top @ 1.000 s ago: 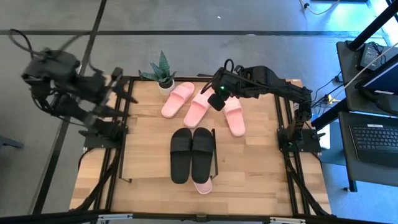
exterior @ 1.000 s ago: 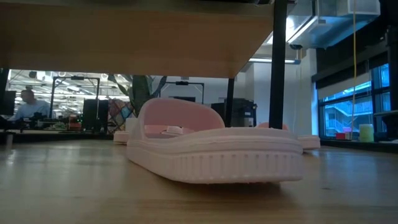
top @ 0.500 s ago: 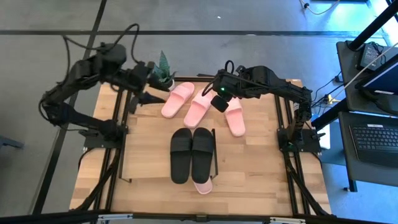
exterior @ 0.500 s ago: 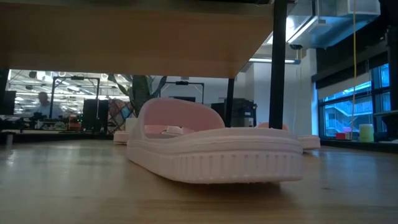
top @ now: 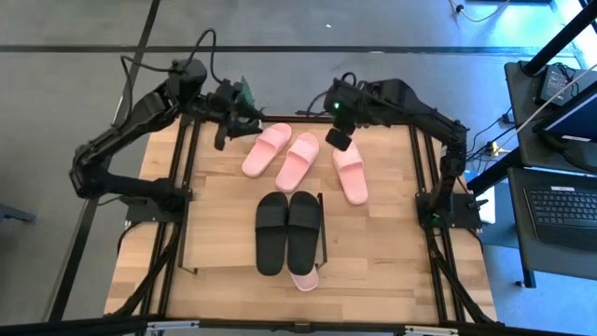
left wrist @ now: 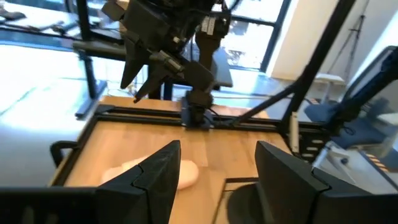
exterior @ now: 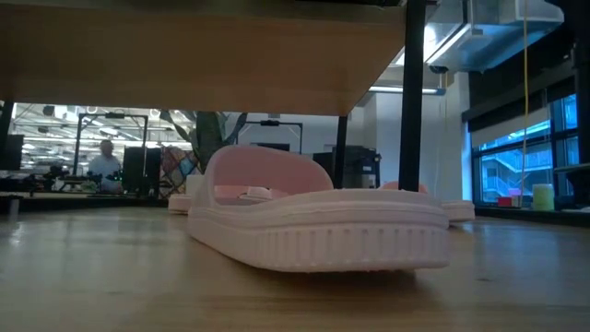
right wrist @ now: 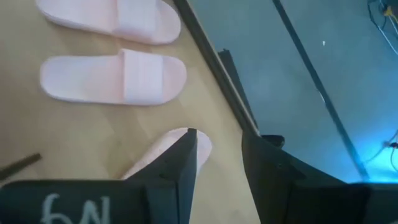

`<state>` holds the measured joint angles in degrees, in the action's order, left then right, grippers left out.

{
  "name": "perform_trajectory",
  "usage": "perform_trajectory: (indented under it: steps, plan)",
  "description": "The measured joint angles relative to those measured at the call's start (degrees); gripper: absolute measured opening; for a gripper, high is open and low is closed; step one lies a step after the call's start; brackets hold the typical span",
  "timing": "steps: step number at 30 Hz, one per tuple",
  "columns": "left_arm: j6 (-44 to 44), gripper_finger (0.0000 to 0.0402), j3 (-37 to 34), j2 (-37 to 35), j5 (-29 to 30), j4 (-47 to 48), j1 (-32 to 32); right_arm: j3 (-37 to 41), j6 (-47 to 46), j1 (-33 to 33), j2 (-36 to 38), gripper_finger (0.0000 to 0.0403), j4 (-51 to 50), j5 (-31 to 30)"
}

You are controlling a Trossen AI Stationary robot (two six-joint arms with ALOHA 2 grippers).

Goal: Pick and place slides into the shelf
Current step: Put the pink slide under the shelf

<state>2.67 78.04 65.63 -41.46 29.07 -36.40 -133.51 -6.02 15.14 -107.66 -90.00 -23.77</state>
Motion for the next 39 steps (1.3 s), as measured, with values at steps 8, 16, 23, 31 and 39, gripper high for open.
perform_trajectory:
  steps: [8, 16, 23, 31, 39]
  plan:
    - [-5.8, 0.0200, -17.1, -8.6, 3.4, -19.1, -0.7, 0.0, 7.0, 9.0, 0.0, 0.0129, 0.0, 1.7]
    - [-8.7, 0.0200, -30.0, -20.0, 13.8, -24.1, -0.8, 3.5, 17.2, 18.2, 0.1, 0.0129, 6.8, 17.4]
    - [-10.3, 0.0200, -36.9, -27.9, 17.8, -23.8, -0.8, 14.4, 30.3, 26.5, 0.1, 0.0129, 13.1, 31.6]
    - [-14.6, 0.0200, -41.0, -30.9, 18.5, -23.7, -0.8, 31.4, 36.2, 32.4, 0.0, 0.0129, 25.5, 31.8]
    - [-14.7, 0.0200, -41.6, -30.9, 18.5, -23.8, -0.8, 44.0, 38.1, 33.8, 0.0, 0.0129, 36.4, 31.4]
